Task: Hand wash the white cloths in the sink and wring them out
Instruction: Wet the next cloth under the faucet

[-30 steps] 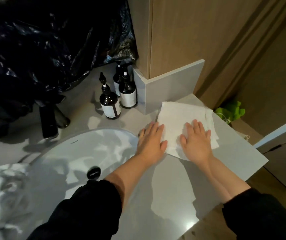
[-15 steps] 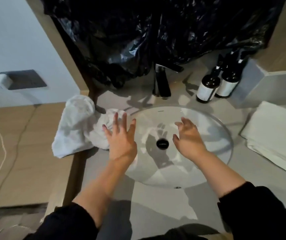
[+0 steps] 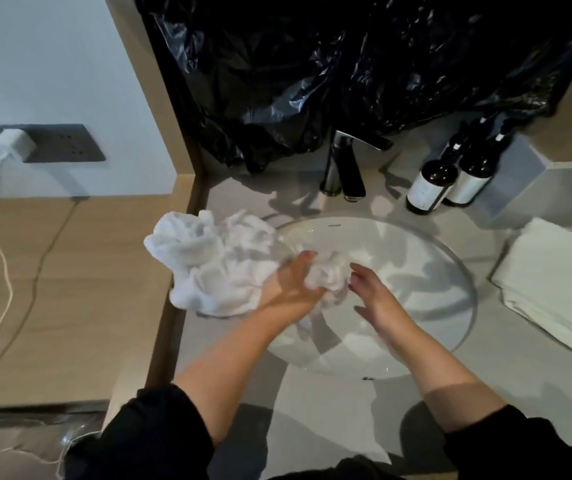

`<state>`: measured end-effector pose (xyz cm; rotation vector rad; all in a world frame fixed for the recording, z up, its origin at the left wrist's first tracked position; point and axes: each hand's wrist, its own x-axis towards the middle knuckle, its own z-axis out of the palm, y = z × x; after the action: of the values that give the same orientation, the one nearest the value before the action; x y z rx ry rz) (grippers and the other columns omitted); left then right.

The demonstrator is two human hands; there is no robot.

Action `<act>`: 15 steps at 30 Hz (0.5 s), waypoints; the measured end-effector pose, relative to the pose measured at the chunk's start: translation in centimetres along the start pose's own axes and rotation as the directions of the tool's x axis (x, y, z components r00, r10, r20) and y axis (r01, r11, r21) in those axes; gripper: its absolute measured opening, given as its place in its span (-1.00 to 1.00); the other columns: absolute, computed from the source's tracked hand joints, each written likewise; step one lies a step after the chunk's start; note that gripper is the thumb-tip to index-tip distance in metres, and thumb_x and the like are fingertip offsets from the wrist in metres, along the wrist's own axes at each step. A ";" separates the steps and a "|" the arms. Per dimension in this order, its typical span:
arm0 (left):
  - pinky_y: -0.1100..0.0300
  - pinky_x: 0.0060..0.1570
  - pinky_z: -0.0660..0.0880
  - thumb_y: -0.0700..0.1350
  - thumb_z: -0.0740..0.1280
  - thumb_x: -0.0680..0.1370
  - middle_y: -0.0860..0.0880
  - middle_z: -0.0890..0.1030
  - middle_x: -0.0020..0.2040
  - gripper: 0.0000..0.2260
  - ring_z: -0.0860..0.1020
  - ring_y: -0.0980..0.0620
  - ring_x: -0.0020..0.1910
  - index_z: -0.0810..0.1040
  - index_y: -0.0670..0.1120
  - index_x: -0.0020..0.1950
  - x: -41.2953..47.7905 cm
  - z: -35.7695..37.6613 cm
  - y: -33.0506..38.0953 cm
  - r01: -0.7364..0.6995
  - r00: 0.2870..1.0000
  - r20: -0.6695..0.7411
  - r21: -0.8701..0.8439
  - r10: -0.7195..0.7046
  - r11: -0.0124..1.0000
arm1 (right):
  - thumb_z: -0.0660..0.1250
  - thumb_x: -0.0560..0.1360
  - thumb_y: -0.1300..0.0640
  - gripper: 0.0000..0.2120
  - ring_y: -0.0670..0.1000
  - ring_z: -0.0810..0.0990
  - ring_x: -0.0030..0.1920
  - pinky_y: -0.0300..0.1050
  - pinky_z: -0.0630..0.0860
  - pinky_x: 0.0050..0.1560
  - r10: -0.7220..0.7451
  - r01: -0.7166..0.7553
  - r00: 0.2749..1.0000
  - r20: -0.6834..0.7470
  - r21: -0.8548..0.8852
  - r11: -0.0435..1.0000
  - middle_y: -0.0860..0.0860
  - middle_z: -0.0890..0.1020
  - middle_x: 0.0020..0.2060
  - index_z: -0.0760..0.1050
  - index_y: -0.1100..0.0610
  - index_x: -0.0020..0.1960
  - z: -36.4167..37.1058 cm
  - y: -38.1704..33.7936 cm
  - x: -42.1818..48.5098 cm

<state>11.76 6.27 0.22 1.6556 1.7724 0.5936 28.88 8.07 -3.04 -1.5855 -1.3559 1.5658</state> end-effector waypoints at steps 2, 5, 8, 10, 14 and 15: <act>0.23 0.10 0.47 -0.06 0.41 0.49 0.09 0.51 0.10 -0.60 0.52 0.02 0.12 0.42 0.05 0.30 0.1 1.8 2.8 0.077 0.985 0.168 -0.257 -0.034 0.963 | 0.04 0.65 -0.09 -0.64 0.05 0.57 0.21 0.00 0.51 0.12 0.075 -0.092 0.995 0.063 0.348 0.933 0.07 0.59 0.21 0.39 0.00 0.36 -1.7 0.1 -0.1; 0.20 0.04 0.52 -0.17 0.49 0.41 0.08 0.57 0.01 -0.62 0.56 0.00 0.03 0.47 0.07 0.14 1.2 3.7 4.1 0.230 0.957 0.283 -0.618 -0.060 0.752 | 0.06 0.65 -0.07 -0.63 0.08 0.65 0.06 0.02 0.53 0.07 0.114 -0.099 0.993 -0.006 0.449 0.888 0.12 0.68 0.05 0.51 0.10 0.23 -4.6 -0.1 -0.6; -0.08 0.12 0.53 -0.19 0.48 0.30 -0.17 0.64 0.05 -0.56 0.61 -0.18 0.05 0.54 -0.16 0.17 2.9 4.9 4.2 0.290 0.946 0.320 -0.782 -0.044 0.551 | 0.12 0.63 -0.02 -0.71 0.04 0.65 -0.16 -0.10 0.54 -0.17 0.179 -0.153 0.971 -0.156 0.164 0.975 0.09 0.68 -0.12 0.56 0.08 0.09 -6.0 -0.8 0.3; -0.11 0.16 0.51 -0.17 0.48 0.27 -0.19 0.64 0.08 -0.50 0.61 -0.18 0.07 0.53 -0.19 0.20 3.9 5.5 4.5 0.309 0.946 0.315 -0.790 -0.082 0.529 | 0.16 0.61 0.07 -0.77 0.09 0.60 -0.18 -0.14 0.49 -0.22 0.157 -0.224 0.952 -0.261 -0.252 0.941 0.16 0.63 -0.08 0.54 0.15 0.05 -6.9 -1.0 2.0; -0.10 0.19 0.51 -0.09 0.50 0.26 -0.14 0.66 0.06 -0.50 0.62 -0.15 0.07 0.54 -0.08 0.18 5.3 6.5 3.1 0.329 0.944 0.266 -0.790 -0.195 0.517 | 0.15 0.58 0.30 -0.67 0.21 0.48 0.25 -0.20 0.31 0.07 -0.010 -0.044 0.960 -0.280 -0.185 0.982 0.25 0.51 0.27 0.43 0.29 0.33 -7.5 -4.7 4.2; -0.04 0.16 0.53 -0.10 0.50 0.28 -0.12 0.66 0.04 -0.55 0.62 -0.13 0.06 0.54 -0.08 0.15 5.6 6.5 2.7 0.313 0.948 0.229 -0.789 -0.219 0.528 | 0.13 0.59 0.33 -0.64 0.23 0.47 0.25 -0.16 0.30 0.07 0.023 -0.013 0.975 -0.221 0.047 0.999 0.27 0.50 0.25 0.37 0.32 0.37 -7.5 -6.5 4.6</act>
<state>18.24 11.53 -3.28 0.7120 1.2877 0.9763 33.29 16.55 2.23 -1.6926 -1.1808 1.3727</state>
